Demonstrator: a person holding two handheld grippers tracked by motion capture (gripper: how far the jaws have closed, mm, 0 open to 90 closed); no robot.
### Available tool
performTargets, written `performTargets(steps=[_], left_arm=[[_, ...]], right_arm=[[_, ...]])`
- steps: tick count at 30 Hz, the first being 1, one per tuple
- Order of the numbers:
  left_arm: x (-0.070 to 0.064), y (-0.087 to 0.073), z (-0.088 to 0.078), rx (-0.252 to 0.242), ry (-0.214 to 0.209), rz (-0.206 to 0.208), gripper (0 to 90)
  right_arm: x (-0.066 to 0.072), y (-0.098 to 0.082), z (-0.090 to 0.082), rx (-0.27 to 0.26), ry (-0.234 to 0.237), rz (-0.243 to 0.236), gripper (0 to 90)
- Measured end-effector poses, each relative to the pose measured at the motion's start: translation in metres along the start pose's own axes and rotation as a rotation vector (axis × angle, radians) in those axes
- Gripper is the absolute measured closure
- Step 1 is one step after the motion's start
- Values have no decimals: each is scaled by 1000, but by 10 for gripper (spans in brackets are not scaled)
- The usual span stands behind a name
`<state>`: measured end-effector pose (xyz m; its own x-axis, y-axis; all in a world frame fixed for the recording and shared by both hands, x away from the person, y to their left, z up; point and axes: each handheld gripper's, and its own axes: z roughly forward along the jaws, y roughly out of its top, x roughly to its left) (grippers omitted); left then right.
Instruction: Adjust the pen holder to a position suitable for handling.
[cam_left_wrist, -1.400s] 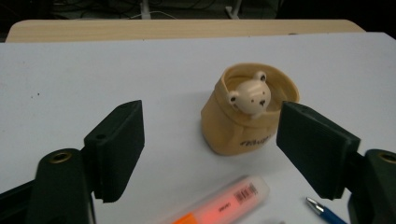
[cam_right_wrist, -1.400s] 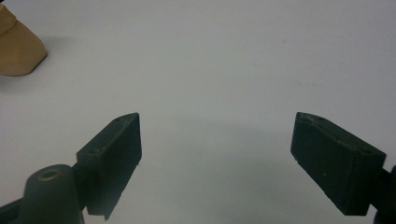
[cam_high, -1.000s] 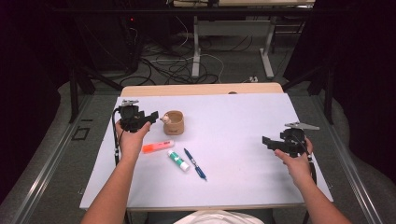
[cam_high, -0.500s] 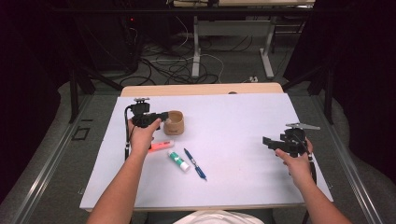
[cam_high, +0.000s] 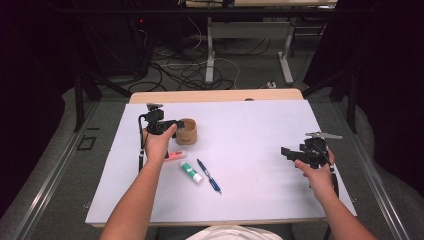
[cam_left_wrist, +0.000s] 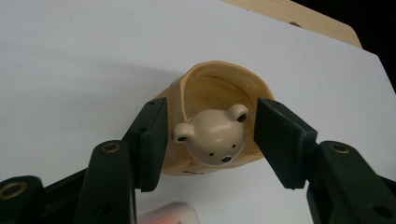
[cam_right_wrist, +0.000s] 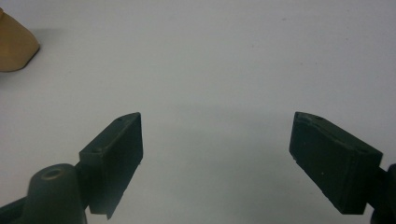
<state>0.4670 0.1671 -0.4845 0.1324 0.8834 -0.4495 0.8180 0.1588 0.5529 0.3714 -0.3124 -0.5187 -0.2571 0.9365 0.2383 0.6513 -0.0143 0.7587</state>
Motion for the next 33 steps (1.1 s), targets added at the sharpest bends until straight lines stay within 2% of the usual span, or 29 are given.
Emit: performTargets(steps=[4,11,15,17,19,25,33], left_arm=[[1,0,3,13,-3,-21,459],[2,2,11,13,-2,-14,462],[2,1,14,18,10,0,465],[-1,0,18,3,33,17,465],[-3,-1,21,-1,70,65,464],[-4,-2,27,-6,87,72,465],[-8,-3,32,-24,127,103,494]], right_arm=[[0,0,1,4,0,-2,170],[0,-1,2,12,5,0,170],[0,-1,2,16,8,1,170],[0,-1,3,19,5,-1,170],[0,-2,3,23,6,-3,170],[0,-2,4,24,10,-7,170],[-1,-2,5,32,12,-10,170]])
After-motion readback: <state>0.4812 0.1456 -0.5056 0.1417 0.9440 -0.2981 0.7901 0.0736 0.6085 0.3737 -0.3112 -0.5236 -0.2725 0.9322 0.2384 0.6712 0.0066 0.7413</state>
